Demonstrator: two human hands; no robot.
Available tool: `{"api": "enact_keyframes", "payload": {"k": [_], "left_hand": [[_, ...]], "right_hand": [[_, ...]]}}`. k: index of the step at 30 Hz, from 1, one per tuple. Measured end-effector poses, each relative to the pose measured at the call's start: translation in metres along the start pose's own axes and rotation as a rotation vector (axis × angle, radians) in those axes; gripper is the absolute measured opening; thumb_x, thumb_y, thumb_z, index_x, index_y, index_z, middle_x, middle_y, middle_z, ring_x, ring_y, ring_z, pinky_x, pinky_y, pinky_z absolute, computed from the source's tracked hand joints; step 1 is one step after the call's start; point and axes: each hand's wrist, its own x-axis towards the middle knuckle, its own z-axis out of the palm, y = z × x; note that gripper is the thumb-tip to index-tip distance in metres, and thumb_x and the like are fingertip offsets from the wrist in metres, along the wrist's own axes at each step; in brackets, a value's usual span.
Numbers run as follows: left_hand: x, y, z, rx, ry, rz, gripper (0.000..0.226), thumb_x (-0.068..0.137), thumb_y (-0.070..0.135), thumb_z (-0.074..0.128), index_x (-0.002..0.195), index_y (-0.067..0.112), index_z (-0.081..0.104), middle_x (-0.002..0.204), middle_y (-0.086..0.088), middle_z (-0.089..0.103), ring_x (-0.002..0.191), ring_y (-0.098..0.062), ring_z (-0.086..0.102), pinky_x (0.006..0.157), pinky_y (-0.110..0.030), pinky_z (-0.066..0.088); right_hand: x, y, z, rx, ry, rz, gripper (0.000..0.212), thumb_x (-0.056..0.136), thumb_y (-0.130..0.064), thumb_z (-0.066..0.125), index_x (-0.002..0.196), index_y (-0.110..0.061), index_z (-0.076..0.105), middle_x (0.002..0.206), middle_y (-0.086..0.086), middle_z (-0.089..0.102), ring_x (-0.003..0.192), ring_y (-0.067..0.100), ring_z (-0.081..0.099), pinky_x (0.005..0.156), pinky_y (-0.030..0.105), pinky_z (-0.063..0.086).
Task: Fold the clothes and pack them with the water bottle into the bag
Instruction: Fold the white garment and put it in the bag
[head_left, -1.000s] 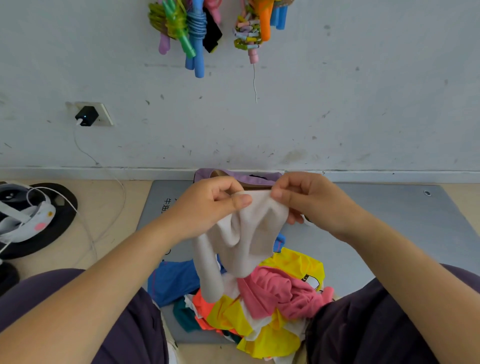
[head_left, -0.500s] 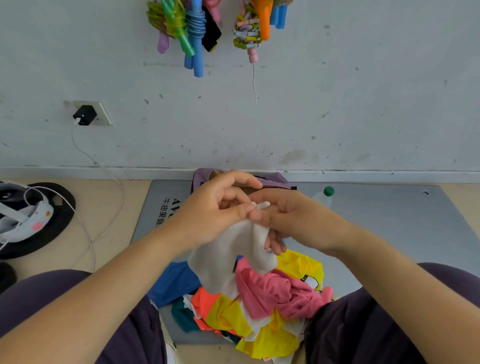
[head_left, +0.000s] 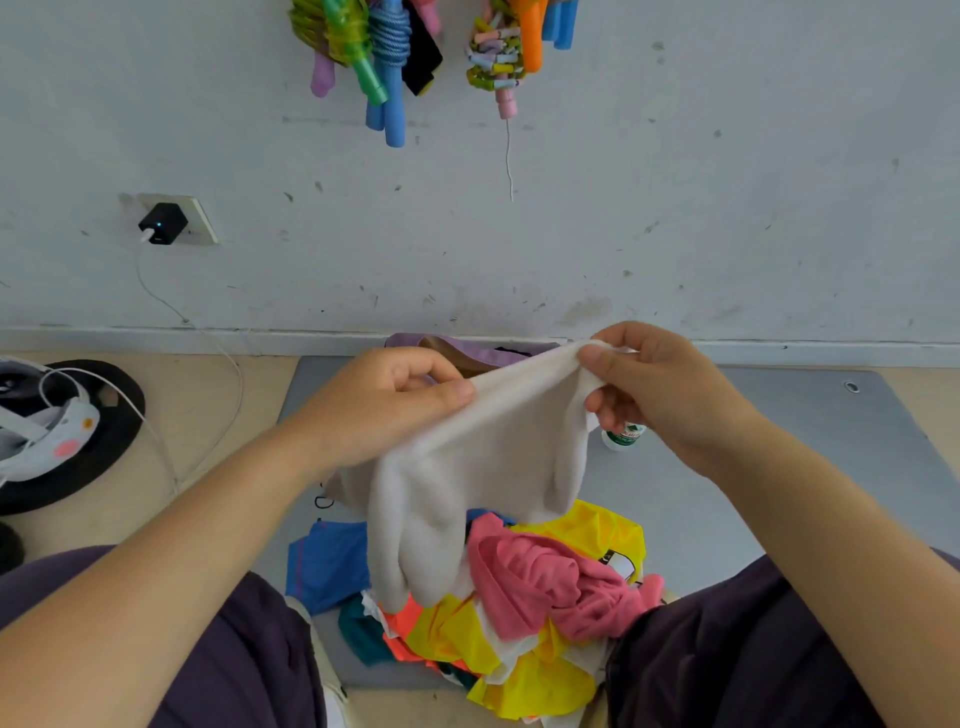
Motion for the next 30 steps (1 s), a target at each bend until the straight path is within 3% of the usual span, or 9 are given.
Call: {"api": "enact_keyframes", "payload": {"k": [2, 6, 9, 12, 16, 19, 22, 26, 30], "left_hand": [[-0.001, -0.002, 0.006, 0.016, -0.027, 0.023, 0.013, 0.091, 0.038, 0.067, 0.085, 0.027, 0.069, 0.082, -0.029, 0.064, 0.067, -0.019, 0.053, 0.07, -0.032, 0.041], [-0.005, -0.001, 0.023, 0.001, -0.054, 0.07, 0.01, 0.093, 0.034, 0.064, 0.088, 0.027, 0.069, 0.074, -0.033, 0.056, 0.064, -0.021, 0.042, 0.066, -0.033, 0.034], [-0.005, 0.001, 0.03, -0.018, -0.045, 0.088, 0.013, 0.088, 0.041, 0.067, 0.089, 0.028, 0.07, 0.076, -0.035, 0.058, 0.067, -0.022, 0.045, 0.068, -0.034, 0.035], [-0.004, 0.002, 0.027, -0.02, -0.018, 0.093, 0.012, 0.087, 0.04, 0.068, 0.089, 0.028, 0.07, 0.081, -0.034, 0.063, 0.067, -0.021, 0.051, 0.067, -0.033, 0.039], [0.0, 0.001, 0.009, 0.015, 0.081, 0.056, 0.012, 0.089, 0.035, 0.068, 0.084, 0.024, 0.073, 0.075, -0.019, 0.068, 0.061, -0.012, 0.052, 0.059, -0.026, 0.037], [0.0, -0.002, -0.001, 0.09, 0.095, 0.037, 0.018, 0.088, 0.036, 0.069, 0.082, 0.02, 0.073, 0.072, -0.023, 0.065, 0.059, -0.014, 0.048, 0.057, -0.026, 0.033], [-0.002, -0.005, 0.002, 0.147, 0.074, 0.07, 0.019, 0.089, 0.035, 0.068, 0.079, 0.02, 0.072, 0.054, -0.017, 0.049, 0.053, -0.015, 0.037, 0.054, -0.026, 0.027], [-0.006, -0.004, 0.022, 0.065, 0.032, 0.145, 0.015, 0.089, 0.031, 0.069, 0.076, 0.024, 0.071, 0.049, 0.003, 0.039, 0.047, -0.007, 0.028, 0.047, -0.016, 0.024], [-0.01, -0.003, 0.037, 0.026, -0.027, 0.185, 0.015, 0.09, 0.038, 0.066, 0.078, 0.029, 0.07, 0.05, 0.001, 0.033, 0.049, -0.012, 0.026, 0.048, -0.021, 0.021]], "right_hand": [[-0.003, 0.002, 0.004, -0.04, -0.061, 0.022, 0.013, 0.098, -0.012, 0.054, 0.109, -0.004, 0.057, 0.057, 0.01, 0.063, 0.044, 0.019, 0.051, 0.044, 0.027, 0.043], [-0.013, 0.003, 0.02, -0.077, -0.33, 0.003, 0.041, 0.097, -0.013, 0.058, 0.132, -0.033, 0.051, 0.06, 0.012, 0.063, 0.047, 0.023, 0.052, 0.048, 0.028, 0.045], [-0.019, 0.008, 0.035, -0.146, -0.487, -0.019, 0.02, 0.098, -0.017, 0.058, 0.118, -0.016, 0.06, 0.06, 0.012, 0.063, 0.046, 0.023, 0.05, 0.048, 0.029, 0.043], [-0.016, 0.008, 0.035, -0.148, -0.403, -0.012, 0.012, 0.098, -0.017, 0.057, 0.096, -0.005, 0.06, 0.061, 0.011, 0.063, 0.046, 0.023, 0.049, 0.046, 0.027, 0.042], [-0.009, -0.002, 0.014, 0.019, -0.155, -0.044, 0.009, 0.097, -0.016, 0.058, 0.09, -0.01, 0.061, 0.058, 0.009, 0.063, 0.044, 0.019, 0.05, 0.043, 0.023, 0.041], [-0.005, -0.002, 0.001, 0.075, -0.037, -0.066, 0.01, 0.097, -0.016, 0.057, 0.09, -0.011, 0.062, 0.056, 0.008, 0.063, 0.041, 0.016, 0.049, 0.042, 0.021, 0.04], [-0.005, 0.0, 0.001, 0.048, -0.068, -0.101, 0.009, 0.097, -0.015, 0.058, 0.1, -0.015, 0.067, 0.057, 0.01, 0.061, 0.043, 0.02, 0.048, 0.044, 0.023, 0.04], [-0.013, 0.003, 0.011, -0.008, -0.313, -0.141, 0.039, 0.097, -0.015, 0.058, 0.127, -0.04, 0.059, 0.057, 0.011, 0.061, 0.05, 0.026, 0.049, 0.048, 0.027, 0.045], [-0.016, 0.006, 0.023, -0.148, -0.404, -0.121, 0.014, 0.097, -0.02, 0.059, 0.109, -0.019, 0.067, 0.059, 0.009, 0.064, 0.047, 0.023, 0.051, 0.049, 0.028, 0.044]]}}
